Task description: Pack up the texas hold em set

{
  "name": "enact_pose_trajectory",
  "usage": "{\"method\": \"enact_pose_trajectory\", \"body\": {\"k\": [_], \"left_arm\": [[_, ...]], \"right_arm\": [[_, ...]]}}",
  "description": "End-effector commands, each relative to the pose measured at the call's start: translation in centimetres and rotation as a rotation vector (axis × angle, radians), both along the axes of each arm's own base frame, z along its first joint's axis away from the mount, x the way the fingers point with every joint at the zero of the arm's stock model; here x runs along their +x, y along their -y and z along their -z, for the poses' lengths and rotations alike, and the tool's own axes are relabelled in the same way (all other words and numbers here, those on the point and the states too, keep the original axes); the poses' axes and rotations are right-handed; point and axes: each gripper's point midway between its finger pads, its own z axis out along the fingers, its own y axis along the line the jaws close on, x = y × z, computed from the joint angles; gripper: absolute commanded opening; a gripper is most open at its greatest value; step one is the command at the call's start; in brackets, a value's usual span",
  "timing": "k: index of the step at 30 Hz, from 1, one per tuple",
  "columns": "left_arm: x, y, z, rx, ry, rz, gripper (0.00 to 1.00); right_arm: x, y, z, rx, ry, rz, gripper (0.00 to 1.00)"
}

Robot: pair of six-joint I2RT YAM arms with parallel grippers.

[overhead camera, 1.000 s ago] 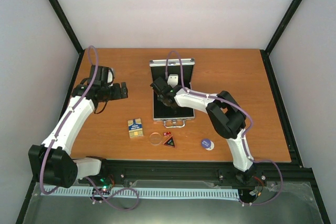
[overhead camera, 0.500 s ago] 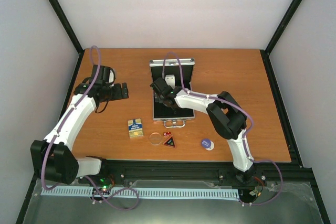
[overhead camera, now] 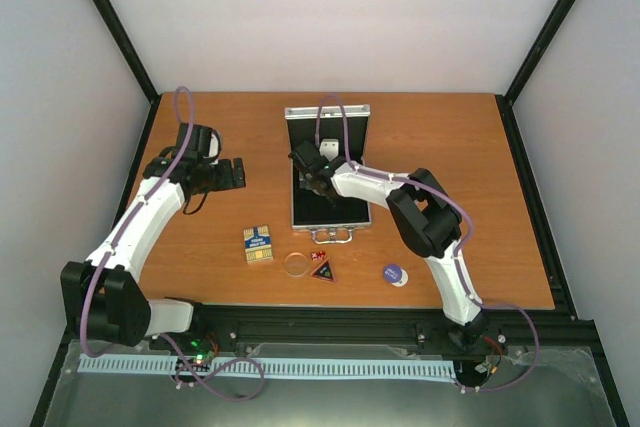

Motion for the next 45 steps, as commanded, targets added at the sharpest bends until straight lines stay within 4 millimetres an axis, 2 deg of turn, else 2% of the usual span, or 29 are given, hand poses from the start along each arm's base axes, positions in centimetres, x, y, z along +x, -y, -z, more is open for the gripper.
{"method": "enact_pose_trajectory", "body": {"k": [1,5,9,12,16,23,29,34,37,42,45], "left_arm": [[0.5,0.1,-0.4,0.011,0.020,0.018,1.00],[0.6,0.2,-0.3,0.005,0.018,0.020,1.00],[0.6,0.3,-0.3,0.005,0.018,0.021,1.00],[0.5,0.2,-0.2,0.006,0.017,0.021,1.00],[0.5,0.2,-0.2,0.006,0.016,0.020,1.00],[0.5,0.2,-0.5,0.009,0.024,0.021,1.00],[0.5,0.2,-0.5,0.008,0.025,0.020,1.00],[0.5,0.2,-0.6,0.009,0.026,0.019,1.00],[0.6,0.2,-0.7,0.007,0.028,0.021,1.00],[0.6,0.3,-0.7,0.006,0.030,0.022,1.00],[0.5,0.2,-0.6,0.009,0.026,0.021,1.00]], "right_arm": [[0.4,2.4,0.9,-0.033,-0.027,0.077,1.00],[0.3,3.7,0.8,-0.034,-0.026,0.114,1.00],[0.2,4.1,0.7,-0.037,-0.024,0.126,1.00],[0.4,2.6,0.4,-0.010,-0.017,0.044,1.00],[0.4,0.4,-1.2,0.031,0.006,-0.092,1.00],[-0.3,-2.0,-3.5,0.100,0.008,-0.255,1.00],[-0.8,-3.0,-5.0,0.156,0.004,-0.302,1.00],[-1.9,-3.4,-5.6,0.195,-0.021,-0.352,1.00],[-2.3,-3.4,-4.9,0.219,-0.055,-0.373,1.00],[-2.1,-3.2,-1.9,0.298,-0.134,-0.374,1.00],[-1.6,-3.3,-1.5,0.289,-0.119,-0.384,1.00]]}}
